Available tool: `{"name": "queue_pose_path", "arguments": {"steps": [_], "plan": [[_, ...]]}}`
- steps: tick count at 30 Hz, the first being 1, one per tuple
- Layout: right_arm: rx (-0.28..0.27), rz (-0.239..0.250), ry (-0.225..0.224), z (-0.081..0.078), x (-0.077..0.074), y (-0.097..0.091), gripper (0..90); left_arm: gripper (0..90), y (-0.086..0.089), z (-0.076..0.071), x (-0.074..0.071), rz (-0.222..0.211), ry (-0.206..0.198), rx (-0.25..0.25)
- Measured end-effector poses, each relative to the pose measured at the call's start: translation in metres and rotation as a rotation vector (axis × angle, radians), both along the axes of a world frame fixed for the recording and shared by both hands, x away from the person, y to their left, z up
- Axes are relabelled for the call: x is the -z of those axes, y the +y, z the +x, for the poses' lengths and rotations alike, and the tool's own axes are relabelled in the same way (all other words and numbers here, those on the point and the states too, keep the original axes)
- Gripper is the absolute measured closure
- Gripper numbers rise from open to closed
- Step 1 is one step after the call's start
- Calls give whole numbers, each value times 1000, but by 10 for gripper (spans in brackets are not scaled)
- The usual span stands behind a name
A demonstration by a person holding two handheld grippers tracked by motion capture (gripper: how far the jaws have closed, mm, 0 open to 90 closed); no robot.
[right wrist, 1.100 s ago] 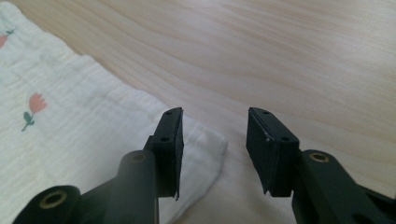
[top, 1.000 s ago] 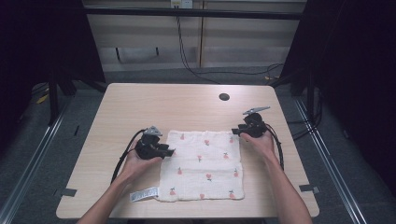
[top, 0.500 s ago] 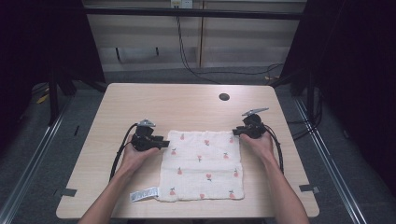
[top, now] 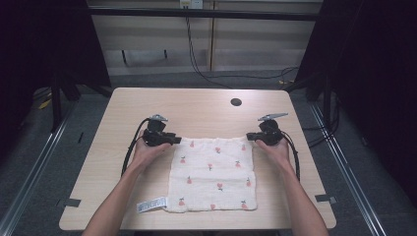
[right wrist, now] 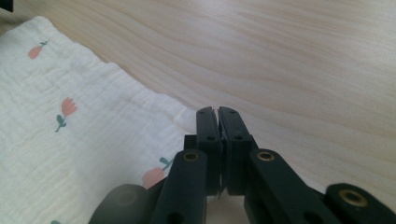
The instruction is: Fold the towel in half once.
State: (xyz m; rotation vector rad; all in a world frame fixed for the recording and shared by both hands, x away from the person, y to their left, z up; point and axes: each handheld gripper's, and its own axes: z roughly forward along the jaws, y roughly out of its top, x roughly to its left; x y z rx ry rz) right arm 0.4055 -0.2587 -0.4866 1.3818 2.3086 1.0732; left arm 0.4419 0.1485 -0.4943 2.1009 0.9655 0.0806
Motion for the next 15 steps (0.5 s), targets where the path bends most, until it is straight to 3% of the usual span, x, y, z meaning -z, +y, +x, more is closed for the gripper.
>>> {"name": "queue_pose_path", "arguments": {"steps": [3, 8, 11, 14, 15], "plan": [[0, 1, 3, -1, 1, 0, 882, 572, -3, 1, 3, 20, -1, -3], [4, 19, 14, -3, 7, 1, 882, 565, -5, 5, 8, 14, 5, -22], [1, 25, 9, -4, 6, 0, 882, 570, -8, 9, 9, 21, -11, -30], [0, 21, 10, -4, 5, -1, 882, 547, -10, 13, 8, 26, 5, -29], [2, 31, 7, -5, 4, -2, 882, 553, -11, 13, 9, 23, -8, -25]]}}
